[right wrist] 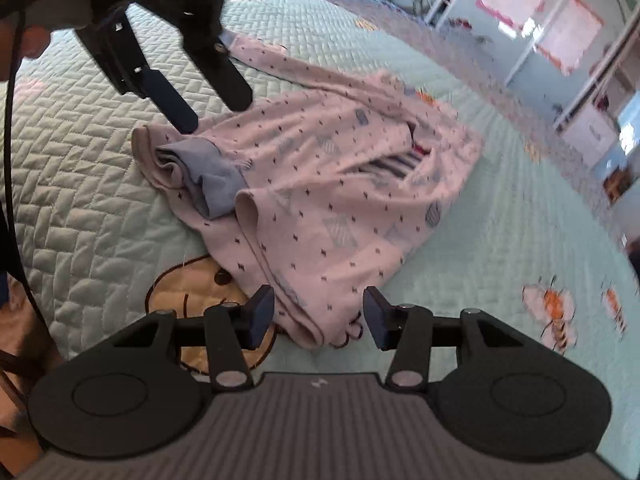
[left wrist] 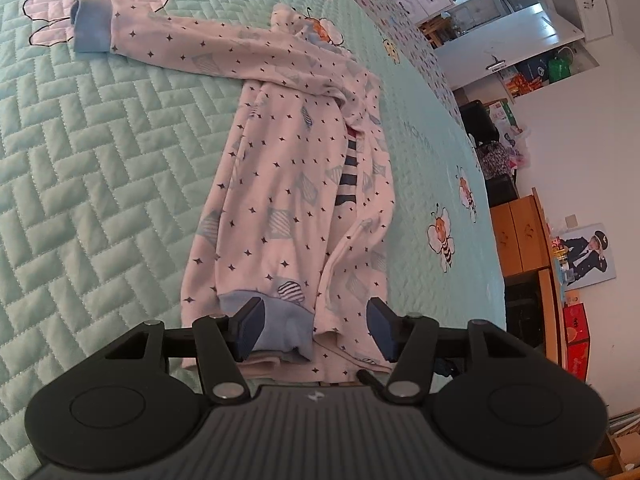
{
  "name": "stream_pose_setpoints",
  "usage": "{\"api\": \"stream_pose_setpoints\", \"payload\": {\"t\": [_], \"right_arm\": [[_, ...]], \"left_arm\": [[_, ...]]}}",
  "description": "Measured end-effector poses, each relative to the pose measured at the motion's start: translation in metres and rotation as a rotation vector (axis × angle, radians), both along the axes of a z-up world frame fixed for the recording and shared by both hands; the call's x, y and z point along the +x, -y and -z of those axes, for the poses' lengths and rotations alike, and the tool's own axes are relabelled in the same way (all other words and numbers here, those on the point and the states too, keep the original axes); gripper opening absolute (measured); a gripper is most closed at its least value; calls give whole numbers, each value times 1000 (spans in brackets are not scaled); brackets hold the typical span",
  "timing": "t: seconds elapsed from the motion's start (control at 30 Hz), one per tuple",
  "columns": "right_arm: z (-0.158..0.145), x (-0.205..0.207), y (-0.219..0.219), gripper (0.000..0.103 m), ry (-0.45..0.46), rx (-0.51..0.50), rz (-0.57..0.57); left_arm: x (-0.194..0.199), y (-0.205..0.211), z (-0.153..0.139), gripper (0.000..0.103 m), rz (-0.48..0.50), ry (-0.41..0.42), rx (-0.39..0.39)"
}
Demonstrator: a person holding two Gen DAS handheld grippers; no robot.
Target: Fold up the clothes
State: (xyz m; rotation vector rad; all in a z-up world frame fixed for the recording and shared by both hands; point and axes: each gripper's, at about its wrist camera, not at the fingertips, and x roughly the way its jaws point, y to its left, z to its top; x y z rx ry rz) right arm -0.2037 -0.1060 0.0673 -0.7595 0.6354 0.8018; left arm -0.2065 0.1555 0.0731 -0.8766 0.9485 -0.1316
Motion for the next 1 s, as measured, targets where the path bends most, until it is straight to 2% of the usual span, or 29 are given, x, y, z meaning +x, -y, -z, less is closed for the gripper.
{"api": "stream_pose_setpoints", "payload": {"t": [0.3, 0.53, 0.83, 1.0], "right_arm": [[11, -8, -15, 51, 78, -94, -92], [18, -23, -14, 52, 201, -207, -164], [32, -38, -23, 53, 372, -290, -253], [28, -40, -10, 53, 355, -289, -232]], "left_arm": [[1, 2, 2, 59, 2, -19, -4], [1, 1, 5, 59, -1, -22, -24], [0, -1, 4, 59, -8, -20, -30], [2, 0, 5, 59, -8, -25, -33]]}}
